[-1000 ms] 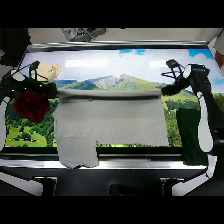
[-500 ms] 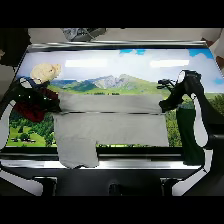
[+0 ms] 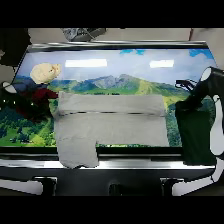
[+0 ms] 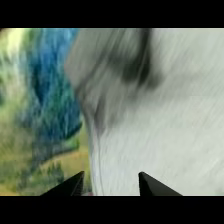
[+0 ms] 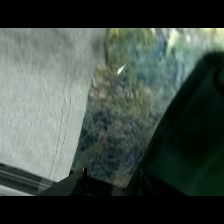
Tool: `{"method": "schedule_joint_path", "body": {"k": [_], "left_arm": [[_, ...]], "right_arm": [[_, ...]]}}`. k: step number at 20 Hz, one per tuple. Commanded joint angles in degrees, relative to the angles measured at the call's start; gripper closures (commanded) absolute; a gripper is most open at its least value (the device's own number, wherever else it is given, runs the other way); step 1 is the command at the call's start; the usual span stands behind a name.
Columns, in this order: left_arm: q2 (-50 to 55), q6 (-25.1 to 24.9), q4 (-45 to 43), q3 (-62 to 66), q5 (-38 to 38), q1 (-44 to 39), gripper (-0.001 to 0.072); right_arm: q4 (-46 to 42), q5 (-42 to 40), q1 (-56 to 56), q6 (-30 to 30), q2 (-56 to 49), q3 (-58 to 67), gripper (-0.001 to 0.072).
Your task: Fold the shirts.
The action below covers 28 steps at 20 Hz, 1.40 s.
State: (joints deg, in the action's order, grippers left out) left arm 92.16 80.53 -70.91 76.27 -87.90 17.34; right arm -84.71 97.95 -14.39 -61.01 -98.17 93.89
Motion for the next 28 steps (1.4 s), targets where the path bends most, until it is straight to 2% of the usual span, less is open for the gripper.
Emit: {"method": "schedule_joint_path", "body": {"k": [1, 4, 11, 12, 13, 14, 15, 16, 20, 21, 26, 28], "left_arm": [[-9.81, -1.55, 2.29, -21.29, 4.66, 2.25, 0.0253], [-16.46, -5.77, 2.51, -34.4, 9.2, 2.34, 0.0254], [-17.99, -5.79, 6.05, -41.72, 12.31, 2.21, 0.026], [-17.99, -5.73, 6.45, -41.88, 13.09, 2.21, 0.0308], [-17.99, -5.55, 6.49, -41.88, 13.73, 2.19, 0.0404], [-17.97, -5.57, 6.49, -41.88, 13.92, 2.19, 0.0413], [-17.97, -5.57, 6.47, -41.94, 13.86, 2.21, 0.0467], [-17.99, -5.62, 6.47, -42.05, 13.79, 2.21, 0.0667], [-18.08, -7.87, 6.45, -42.12, 13.38, 2.21, 0.068], [-18.08, -8.2, 6.45, -42.12, 13.38, 2.21, 0.0679], [-18.12, -8.66, 6.47, -42.1, 13.4, 2.21, 0.068], [-18.12, -9.49, 6.49, -42.1, 13.42, 2.21, 0.0679]], "right_arm": [[2.45, -3.34, -1.44, 0.11, 5.55, -8.94, 0.0261], [5.86, -5.25, -1.42, 0.55, 7.1, -14.8, 0.0261], [4.98, -4.87, -1.42, 1.92, 7.63, -16.13, 0.026], [4.39, -4.9, -1.42, 1.95, 7.87, -16.5, 0.026], [3.65, -5.05, -1.42, 1.95, 8.35, -17.38, 0.026], [3.08, -5.29, -1.42, 2.01, 9.03, -18.75, 0.026], [3.02, -5.95, -1.42, 2.58, 10.14, -21.14, 0.0256], [3.02, -7.02, -1.42, 2.86, 11.47, -23.98, 0.0253], [7.78, -13.09, -1.42, 4.7, 17.03, -36.7, 0.019], [8.31, -14.4, -1.42, 4.92, 17.57, -38.93, 0.0149], [11.15, -20.11, -1.42, 3.58, 17.51, -44.11, 0.0159], [10.8, -22.18, -1.42, 1.01, 17.51, -44.94, 0.0175]]}}
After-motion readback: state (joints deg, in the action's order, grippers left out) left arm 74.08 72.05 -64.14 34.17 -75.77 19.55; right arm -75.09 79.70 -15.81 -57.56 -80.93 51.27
